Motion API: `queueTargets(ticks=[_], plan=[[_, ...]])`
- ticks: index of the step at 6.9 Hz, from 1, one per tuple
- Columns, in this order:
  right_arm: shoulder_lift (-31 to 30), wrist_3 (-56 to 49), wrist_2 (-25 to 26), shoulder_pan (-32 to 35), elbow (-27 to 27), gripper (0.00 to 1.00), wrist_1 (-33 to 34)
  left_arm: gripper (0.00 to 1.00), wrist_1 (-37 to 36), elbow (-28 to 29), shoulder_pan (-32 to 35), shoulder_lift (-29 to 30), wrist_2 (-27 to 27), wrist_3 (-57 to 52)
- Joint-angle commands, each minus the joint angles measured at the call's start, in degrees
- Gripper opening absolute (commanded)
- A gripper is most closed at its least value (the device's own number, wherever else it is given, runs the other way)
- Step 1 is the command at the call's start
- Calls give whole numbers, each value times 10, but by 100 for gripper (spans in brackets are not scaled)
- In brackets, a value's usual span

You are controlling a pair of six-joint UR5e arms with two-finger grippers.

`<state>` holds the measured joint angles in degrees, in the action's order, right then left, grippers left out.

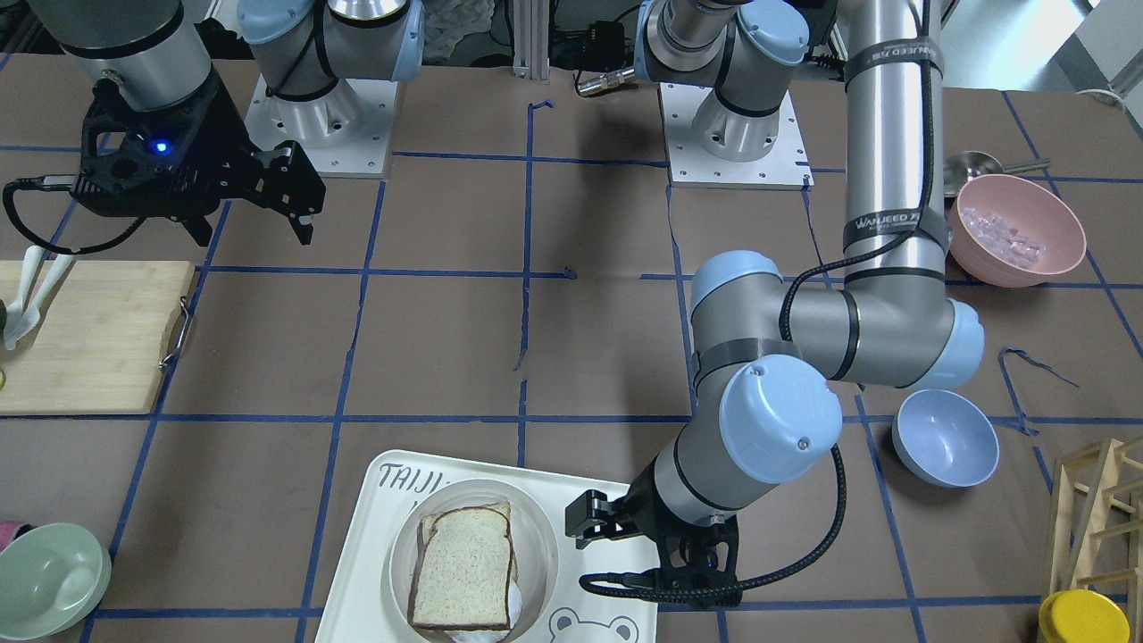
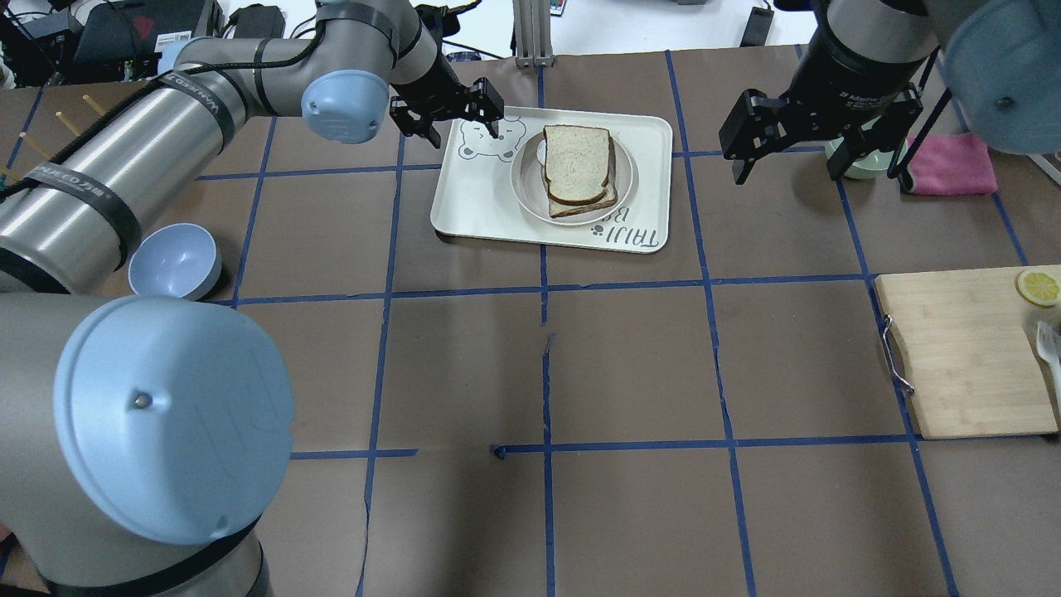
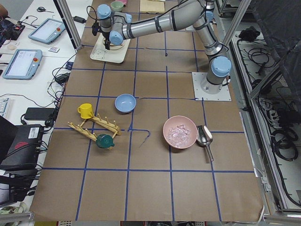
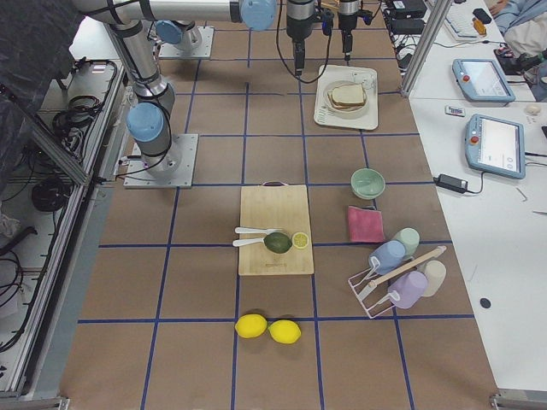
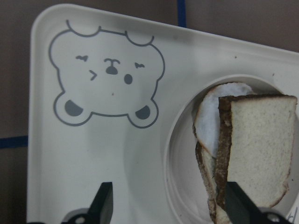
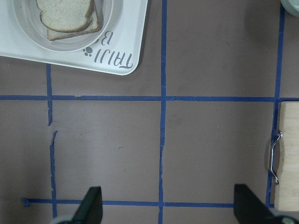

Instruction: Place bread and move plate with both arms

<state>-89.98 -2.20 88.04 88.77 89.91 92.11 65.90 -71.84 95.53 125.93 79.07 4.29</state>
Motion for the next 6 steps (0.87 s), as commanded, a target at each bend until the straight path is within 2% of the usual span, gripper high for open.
queueTargets(ticks=[1, 3, 6], plan=[[1, -1, 0, 0, 0, 100, -2, 100, 133, -1, -5, -89, 109, -2], [0, -1, 1, 0, 0, 100, -2, 100, 208, -27, -22, -173, 115, -1], [0, -1, 0, 0, 0, 100, -2, 100, 208, -132, -30, -290, 114, 3]])
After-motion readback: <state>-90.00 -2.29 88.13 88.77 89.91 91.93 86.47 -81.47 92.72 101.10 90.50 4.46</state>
